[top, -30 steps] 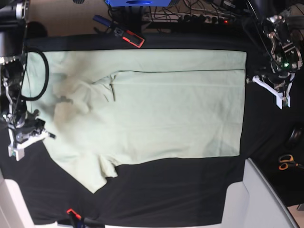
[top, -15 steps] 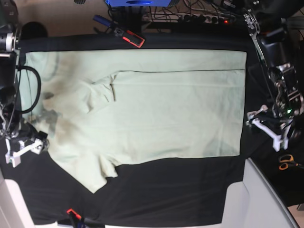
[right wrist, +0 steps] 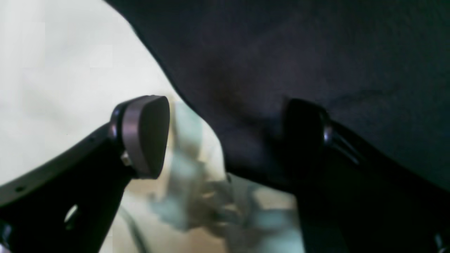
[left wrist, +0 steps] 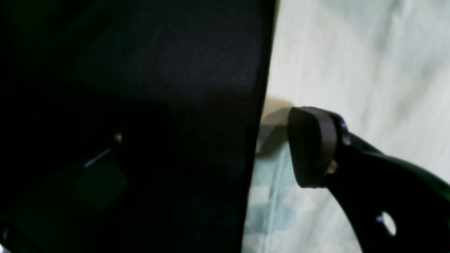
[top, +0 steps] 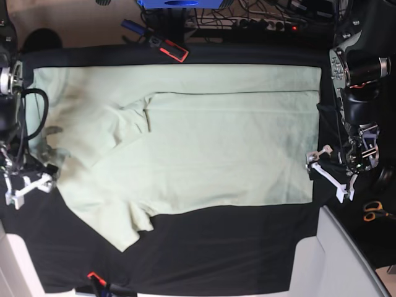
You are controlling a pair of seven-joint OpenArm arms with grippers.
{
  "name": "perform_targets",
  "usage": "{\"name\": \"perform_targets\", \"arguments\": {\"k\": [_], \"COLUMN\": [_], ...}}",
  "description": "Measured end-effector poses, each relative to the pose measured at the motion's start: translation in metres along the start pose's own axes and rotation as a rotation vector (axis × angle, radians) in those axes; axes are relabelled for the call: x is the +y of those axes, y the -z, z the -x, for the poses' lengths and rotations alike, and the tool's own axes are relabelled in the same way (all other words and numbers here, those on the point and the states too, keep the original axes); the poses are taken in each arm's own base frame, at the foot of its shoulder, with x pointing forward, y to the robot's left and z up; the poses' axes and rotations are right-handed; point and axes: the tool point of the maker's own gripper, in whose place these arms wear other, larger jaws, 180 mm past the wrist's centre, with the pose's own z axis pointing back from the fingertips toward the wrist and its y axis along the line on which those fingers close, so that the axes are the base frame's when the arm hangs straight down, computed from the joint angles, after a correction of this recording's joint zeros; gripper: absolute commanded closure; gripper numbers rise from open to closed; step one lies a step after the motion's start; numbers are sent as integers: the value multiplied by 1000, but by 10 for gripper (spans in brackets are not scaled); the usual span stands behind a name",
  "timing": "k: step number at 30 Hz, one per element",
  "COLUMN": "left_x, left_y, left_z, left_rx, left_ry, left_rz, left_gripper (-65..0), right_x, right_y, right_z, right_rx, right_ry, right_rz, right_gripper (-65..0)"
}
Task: Fold the T-shirt properly
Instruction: 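Lower both grippers to the shirt's side edges and grasp them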
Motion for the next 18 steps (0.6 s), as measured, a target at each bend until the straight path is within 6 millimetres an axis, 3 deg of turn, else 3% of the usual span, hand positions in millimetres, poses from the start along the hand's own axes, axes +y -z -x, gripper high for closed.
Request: {"name": "perform_targets", "arguments": {"k": [5, 11, 15, 18], "left_x": [9, 6, 18, 20], "left_y": [-3, -2, -4, -4], "left_z": [-11, -4, 2, 3], "left_rx": [-25, -10, -1, 4], "left_ry": [-6, -2, 2, 1], "left_rz": [-18, -13, -34, -39], "left_gripper": [-553, -553, -553, -553], "right_x": [37, 40, 56, 54], "right_y": [13, 15, 17, 17], "right_z": [-1, -4, -3, -5], "right_rx": [-9, -10, -13, -17], "right_ry": [-8, 3, 3, 3], "right_rz": [-59, -52, -79, -76], "right_gripper": [-501, -501, -498, -496]}}
